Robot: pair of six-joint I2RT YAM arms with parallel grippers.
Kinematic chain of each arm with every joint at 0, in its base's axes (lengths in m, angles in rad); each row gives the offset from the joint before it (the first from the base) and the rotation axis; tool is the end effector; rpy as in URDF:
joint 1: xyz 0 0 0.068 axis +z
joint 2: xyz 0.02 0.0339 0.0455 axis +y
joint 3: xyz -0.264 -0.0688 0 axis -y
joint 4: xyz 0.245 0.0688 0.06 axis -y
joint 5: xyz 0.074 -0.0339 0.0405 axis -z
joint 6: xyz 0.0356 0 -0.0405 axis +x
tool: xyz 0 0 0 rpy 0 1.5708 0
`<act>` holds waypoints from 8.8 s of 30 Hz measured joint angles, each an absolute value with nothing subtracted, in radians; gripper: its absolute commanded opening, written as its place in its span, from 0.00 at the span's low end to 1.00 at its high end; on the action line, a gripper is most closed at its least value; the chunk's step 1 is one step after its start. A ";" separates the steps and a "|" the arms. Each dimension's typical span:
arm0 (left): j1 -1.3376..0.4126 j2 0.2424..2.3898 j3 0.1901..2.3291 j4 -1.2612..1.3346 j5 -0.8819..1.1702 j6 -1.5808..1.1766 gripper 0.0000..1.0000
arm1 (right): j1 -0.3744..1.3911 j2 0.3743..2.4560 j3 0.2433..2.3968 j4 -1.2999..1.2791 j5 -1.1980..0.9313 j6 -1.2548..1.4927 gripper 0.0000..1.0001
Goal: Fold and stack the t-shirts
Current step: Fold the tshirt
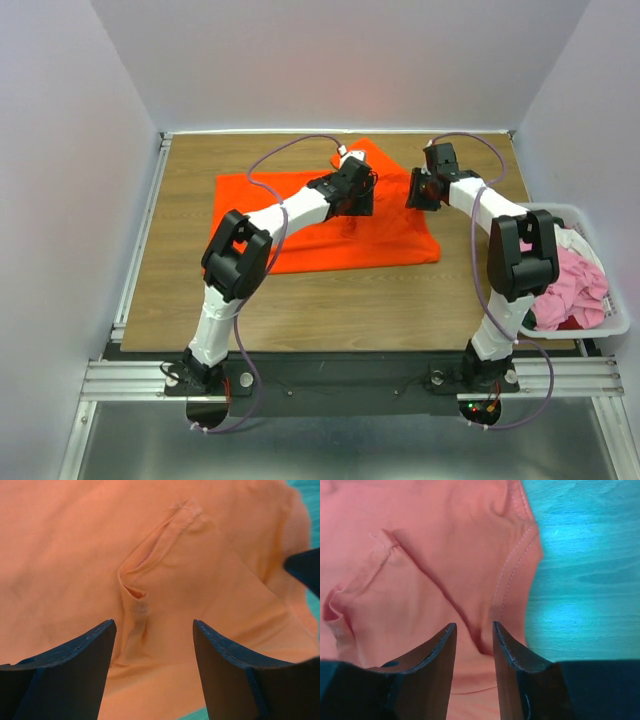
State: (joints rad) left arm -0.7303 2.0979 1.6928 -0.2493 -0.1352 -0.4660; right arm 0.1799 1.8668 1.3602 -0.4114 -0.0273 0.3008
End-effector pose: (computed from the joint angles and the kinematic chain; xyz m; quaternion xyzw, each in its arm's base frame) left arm 0.3670 -0.3222 0.2337 0.0883 0.8909 -0.1985 0.3988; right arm 0.4002 0.0738 0.2126 0.0528 0.9457 0.0889 0.3083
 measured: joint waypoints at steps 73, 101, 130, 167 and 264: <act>-0.665 2.130 1.708 -0.265 -0.268 -0.481 0.51 | 0.178 1.891 1.349 -0.417 -0.109 0.283 0.36; -0.699 2.156 1.601 -0.211 -0.028 -0.578 0.38 | 0.105 1.969 1.331 -0.408 -0.189 0.363 0.22; -0.402 1.435 0.900 -0.363 -0.271 -0.625 0.56 | 0.240 1.650 1.063 -0.521 0.001 0.401 0.55; -0.234 1.156 0.817 -0.578 -0.076 -0.566 0.82 | 0.228 1.424 1.099 -0.794 0.080 0.454 0.61; -0.089 2.302 1.841 -0.338 0.047 0.043 0.04 | -0.035 2.187 1.753 -0.619 -0.164 0.093 0.29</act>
